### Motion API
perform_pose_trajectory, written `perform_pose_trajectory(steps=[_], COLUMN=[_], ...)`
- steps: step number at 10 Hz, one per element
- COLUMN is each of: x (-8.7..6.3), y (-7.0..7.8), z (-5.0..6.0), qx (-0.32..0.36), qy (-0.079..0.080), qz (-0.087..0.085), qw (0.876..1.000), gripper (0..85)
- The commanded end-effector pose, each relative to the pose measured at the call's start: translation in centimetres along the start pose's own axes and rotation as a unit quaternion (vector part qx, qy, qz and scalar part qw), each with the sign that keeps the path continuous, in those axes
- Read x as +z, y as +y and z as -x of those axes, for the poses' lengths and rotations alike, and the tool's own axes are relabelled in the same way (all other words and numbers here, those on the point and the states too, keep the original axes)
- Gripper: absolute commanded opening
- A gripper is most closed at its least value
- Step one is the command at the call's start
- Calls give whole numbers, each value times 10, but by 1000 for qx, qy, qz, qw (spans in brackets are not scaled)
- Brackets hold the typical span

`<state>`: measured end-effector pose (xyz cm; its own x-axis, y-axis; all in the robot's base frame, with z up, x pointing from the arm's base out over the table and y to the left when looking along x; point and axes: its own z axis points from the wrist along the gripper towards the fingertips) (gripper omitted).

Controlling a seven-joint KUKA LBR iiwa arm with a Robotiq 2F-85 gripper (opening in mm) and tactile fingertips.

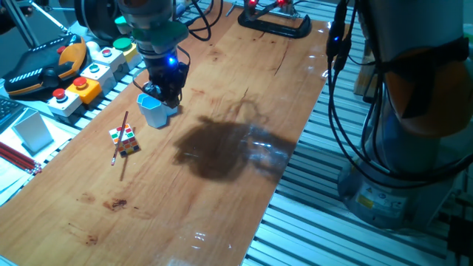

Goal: Put the pen into the pen holder

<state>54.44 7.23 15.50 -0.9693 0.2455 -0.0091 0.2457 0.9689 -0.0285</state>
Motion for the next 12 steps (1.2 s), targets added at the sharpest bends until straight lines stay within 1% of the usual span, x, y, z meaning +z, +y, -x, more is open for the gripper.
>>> perform_pose_trajectory(steps=[1,2,3,4,6,8,10,11,12], x=[0,0,0,0,0,0,0,-1,-2], y=[0,0,0,0,0,0,0,4,11], z=[0,0,0,0,0,0,0,1,2], qx=[-4,-12,-17,-2,29,41,41,46,54], qy=[0,-2,-7,-6,3,4,3,5,5], qz=[-4,2,5,2,-5,-15,-12,-10,-8], qw=[1000,1000,1000,1000,1000,999,999,999,999], gripper=[7,7,7,7,7,7,7,7,7])
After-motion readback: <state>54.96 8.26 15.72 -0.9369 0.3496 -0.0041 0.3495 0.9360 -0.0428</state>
